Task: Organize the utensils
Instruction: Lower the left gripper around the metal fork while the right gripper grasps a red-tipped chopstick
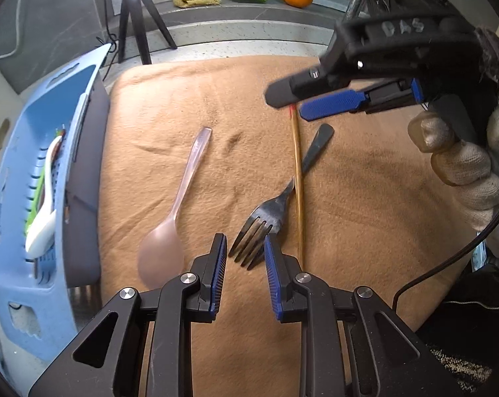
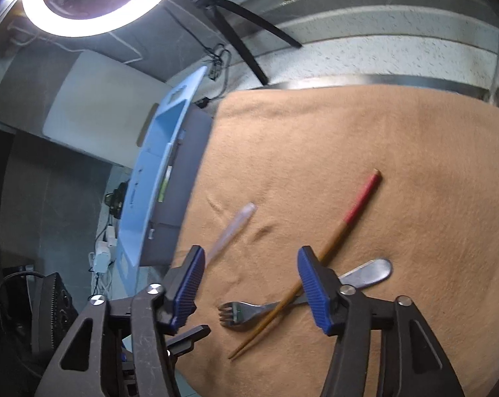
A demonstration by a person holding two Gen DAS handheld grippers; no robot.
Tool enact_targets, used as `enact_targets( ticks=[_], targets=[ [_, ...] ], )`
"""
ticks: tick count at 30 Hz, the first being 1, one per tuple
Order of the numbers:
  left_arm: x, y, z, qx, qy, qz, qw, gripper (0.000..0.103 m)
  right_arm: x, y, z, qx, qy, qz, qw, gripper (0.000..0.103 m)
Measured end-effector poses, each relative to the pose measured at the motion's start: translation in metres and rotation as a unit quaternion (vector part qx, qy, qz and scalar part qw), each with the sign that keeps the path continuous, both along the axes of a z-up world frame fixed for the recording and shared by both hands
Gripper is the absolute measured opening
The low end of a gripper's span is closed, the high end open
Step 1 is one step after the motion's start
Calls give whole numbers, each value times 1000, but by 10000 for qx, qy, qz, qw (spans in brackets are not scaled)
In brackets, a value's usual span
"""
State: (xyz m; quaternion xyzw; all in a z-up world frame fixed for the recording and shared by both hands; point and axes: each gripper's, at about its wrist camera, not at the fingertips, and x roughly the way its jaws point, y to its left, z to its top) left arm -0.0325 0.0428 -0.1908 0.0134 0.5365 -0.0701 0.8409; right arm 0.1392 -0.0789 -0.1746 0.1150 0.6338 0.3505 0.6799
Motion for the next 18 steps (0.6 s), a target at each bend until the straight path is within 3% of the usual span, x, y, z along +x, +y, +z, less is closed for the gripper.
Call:
enact_targets(
  ticks=[3, 10, 18],
  targets=[
    [1, -2, -2, -9, 17, -38, 10000, 22, 4, -8, -12, -114, 197, -98, 9997, 41],
    [12, -6, -10, -13, 141, -181, 9997, 22, 10, -14, -28, -224, 440, -257, 9984, 41],
    [21, -12, -9, 62, 196, -347, 9992, 22, 13, -5, -31, -374, 406, -203, 9983, 39]
  ],
)
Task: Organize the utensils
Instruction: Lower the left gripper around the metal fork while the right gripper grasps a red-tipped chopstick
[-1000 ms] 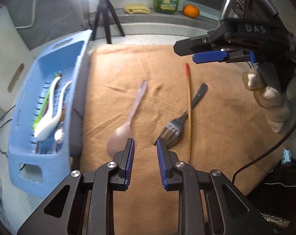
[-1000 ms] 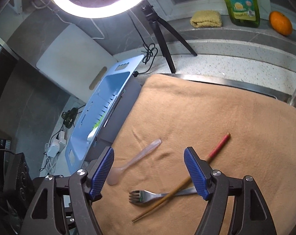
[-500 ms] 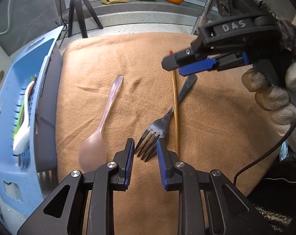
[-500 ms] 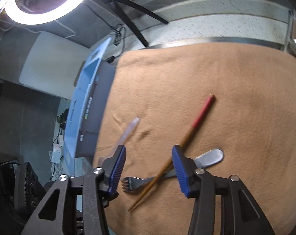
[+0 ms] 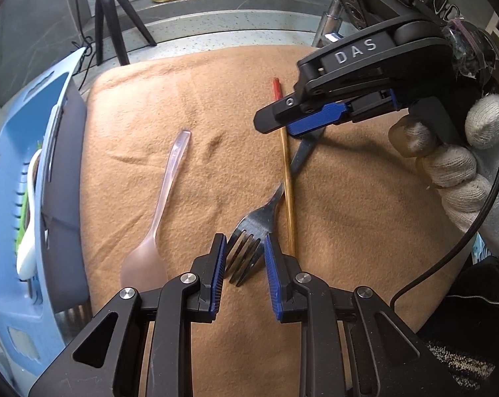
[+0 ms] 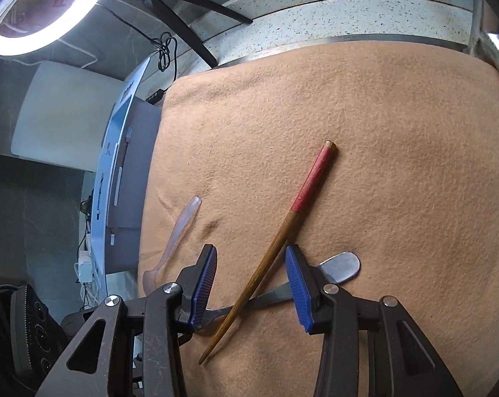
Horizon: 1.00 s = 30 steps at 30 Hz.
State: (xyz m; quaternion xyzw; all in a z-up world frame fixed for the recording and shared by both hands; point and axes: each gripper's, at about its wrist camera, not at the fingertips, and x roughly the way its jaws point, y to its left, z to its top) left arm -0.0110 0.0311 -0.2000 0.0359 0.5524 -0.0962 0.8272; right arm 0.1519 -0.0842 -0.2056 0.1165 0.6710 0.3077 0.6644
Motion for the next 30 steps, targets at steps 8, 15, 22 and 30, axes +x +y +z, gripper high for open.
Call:
enact_targets(
  ticks=[8, 15, 22, 30],
  targets=[
    [6, -5, -2, 71, 52, -99, 9999, 22, 3, 9, -1, -174, -110, 53, 9998, 38],
    [6, -2, -1, 55, 37, -55, 10000, 23, 4, 17, -2, -618, -323, 186, 9974, 17],
    [4, 2, -2, 52, 21, 0, 10000, 23, 3, 10, 0, -702, -381, 219, 9966, 8],
    [4, 8, -1, 70, -55, 132, 9999, 23, -3, -18, 6, -599, -392, 25, 9974, 7]
  ],
)
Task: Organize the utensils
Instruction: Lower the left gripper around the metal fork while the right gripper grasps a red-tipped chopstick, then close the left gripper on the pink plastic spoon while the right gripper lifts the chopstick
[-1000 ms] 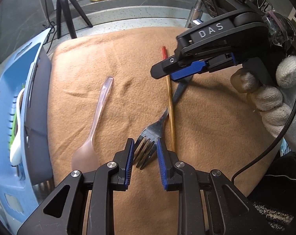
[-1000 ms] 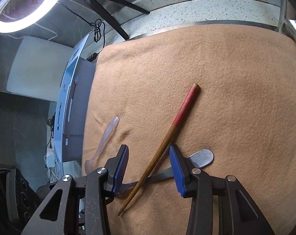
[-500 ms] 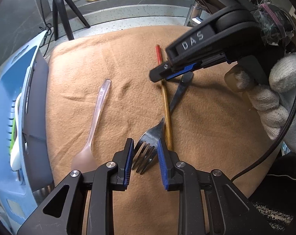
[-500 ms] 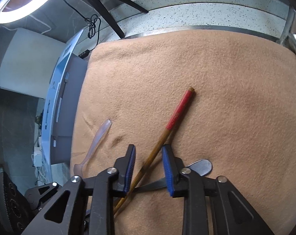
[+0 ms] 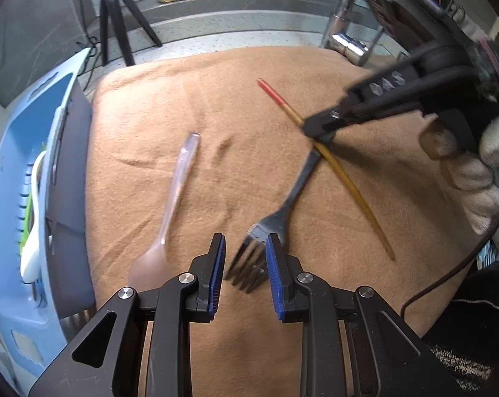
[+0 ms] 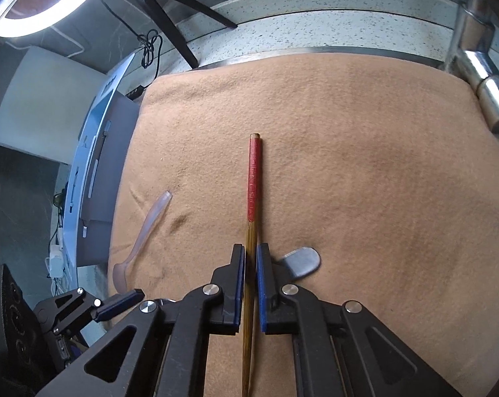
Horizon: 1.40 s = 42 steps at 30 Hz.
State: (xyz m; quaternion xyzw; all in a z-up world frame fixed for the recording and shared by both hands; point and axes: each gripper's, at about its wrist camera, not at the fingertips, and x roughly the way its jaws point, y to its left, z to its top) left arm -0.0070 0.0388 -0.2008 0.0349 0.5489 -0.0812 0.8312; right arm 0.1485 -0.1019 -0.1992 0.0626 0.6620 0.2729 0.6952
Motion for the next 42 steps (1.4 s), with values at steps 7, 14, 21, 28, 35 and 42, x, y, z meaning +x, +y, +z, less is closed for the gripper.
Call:
enact_targets(
  ticks=[7, 14, 21, 28, 35, 42],
  targets=[
    [8, 19, 7, 245, -89, 260, 9993, 23, -4, -12, 1, 104, 64, -129, 9998, 7],
    [24, 39, -3, 337, 163, 366, 9986, 23, -9, -18, 0, 193, 101, -223, 9995, 6],
    [35, 39, -13, 450, 498, 253, 9974, 23, -11, -20, 3, 304, 75, -234, 9992, 7],
    [43, 33, -19, 513, 621, 88, 9967, 19, -13, -28, 1, 363, 184, -132, 9991, 10],
    [52, 28, -21, 242, 600, 154, 9978, 6, -19, -21, -9, 319, 321, 151, 9989, 10],
    [58, 27, -18, -209, 501, 307, 9981, 5, -18, -17, -11, 249, 259, 199, 9992, 6]
  ],
)
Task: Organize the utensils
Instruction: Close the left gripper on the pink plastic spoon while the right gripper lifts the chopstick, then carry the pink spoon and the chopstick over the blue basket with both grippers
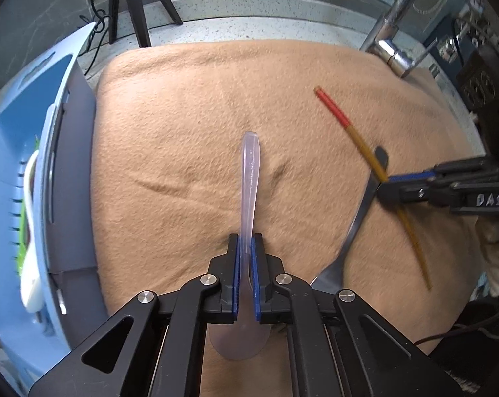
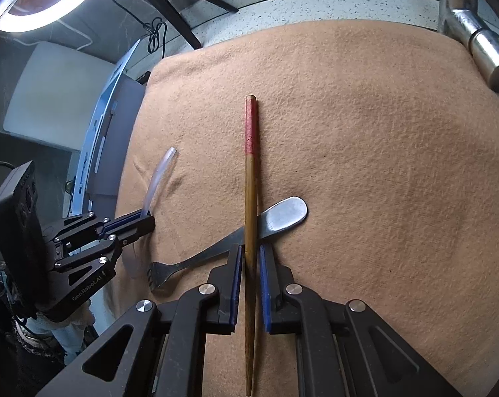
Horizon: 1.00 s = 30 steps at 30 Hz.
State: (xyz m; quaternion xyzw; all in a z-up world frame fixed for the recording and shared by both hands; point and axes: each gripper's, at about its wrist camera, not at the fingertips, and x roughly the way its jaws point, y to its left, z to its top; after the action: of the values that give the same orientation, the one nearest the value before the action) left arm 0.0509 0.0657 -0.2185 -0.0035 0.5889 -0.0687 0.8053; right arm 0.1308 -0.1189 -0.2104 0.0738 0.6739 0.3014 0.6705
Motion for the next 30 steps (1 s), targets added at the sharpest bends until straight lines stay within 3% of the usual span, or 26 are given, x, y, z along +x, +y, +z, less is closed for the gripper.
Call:
enact_targets(
  ticks=[4, 13, 22, 30],
  targets=[
    [3, 3, 3, -272, -78, 118, 9995, 5, 1, -8, 3, 45, 30, -111, 9999, 6],
    [2, 3, 30, -400, -419, 45, 9983, 5, 3, -18, 32, 241, -195, -357, 9989, 6],
    [-8, 8, 58, -384, -776, -82, 9962, 5, -1, 2, 62, 446, -499, -347, 9972, 6],
    [-25, 26, 84, -310, -1097, 97, 9934, 5, -3, 32, 78, 591, -658, -116, 9960, 6]
  ],
)
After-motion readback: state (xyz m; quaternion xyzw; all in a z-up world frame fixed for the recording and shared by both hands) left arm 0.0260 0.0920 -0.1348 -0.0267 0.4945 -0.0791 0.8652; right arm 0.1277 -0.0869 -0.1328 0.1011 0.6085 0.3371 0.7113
